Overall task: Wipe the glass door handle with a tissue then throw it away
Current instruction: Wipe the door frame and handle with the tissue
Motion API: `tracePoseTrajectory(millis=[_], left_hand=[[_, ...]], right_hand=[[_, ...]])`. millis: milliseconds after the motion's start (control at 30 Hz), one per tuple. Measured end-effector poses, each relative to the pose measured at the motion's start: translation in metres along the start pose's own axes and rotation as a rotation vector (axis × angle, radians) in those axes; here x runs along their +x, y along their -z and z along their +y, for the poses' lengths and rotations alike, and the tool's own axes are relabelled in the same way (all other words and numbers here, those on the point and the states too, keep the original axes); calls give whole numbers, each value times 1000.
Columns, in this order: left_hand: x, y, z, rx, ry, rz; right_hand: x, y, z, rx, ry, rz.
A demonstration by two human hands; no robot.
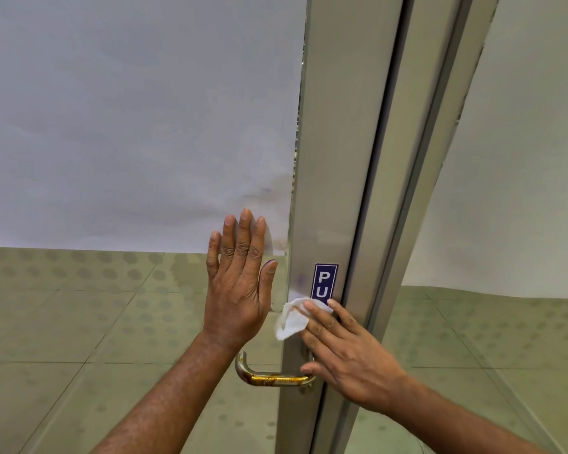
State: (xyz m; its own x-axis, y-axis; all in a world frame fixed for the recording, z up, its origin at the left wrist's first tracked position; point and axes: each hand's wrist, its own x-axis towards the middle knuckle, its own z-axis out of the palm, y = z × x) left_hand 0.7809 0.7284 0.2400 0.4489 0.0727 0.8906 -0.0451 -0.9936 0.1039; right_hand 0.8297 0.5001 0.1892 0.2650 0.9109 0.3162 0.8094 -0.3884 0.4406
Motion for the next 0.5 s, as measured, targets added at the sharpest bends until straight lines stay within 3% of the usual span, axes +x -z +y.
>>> tracePoseTrajectory(millis=[133, 367, 500], left_hand=[[0, -1, 0, -1, 3, 2], [1, -4, 0, -30, -1, 46], [2, -8, -1, -19, -8, 65]], right_hand=[[-2, 3, 4, 10, 0, 1], [34, 31, 19, -10, -193, 199], [20, 19, 15, 20, -70, 110]])
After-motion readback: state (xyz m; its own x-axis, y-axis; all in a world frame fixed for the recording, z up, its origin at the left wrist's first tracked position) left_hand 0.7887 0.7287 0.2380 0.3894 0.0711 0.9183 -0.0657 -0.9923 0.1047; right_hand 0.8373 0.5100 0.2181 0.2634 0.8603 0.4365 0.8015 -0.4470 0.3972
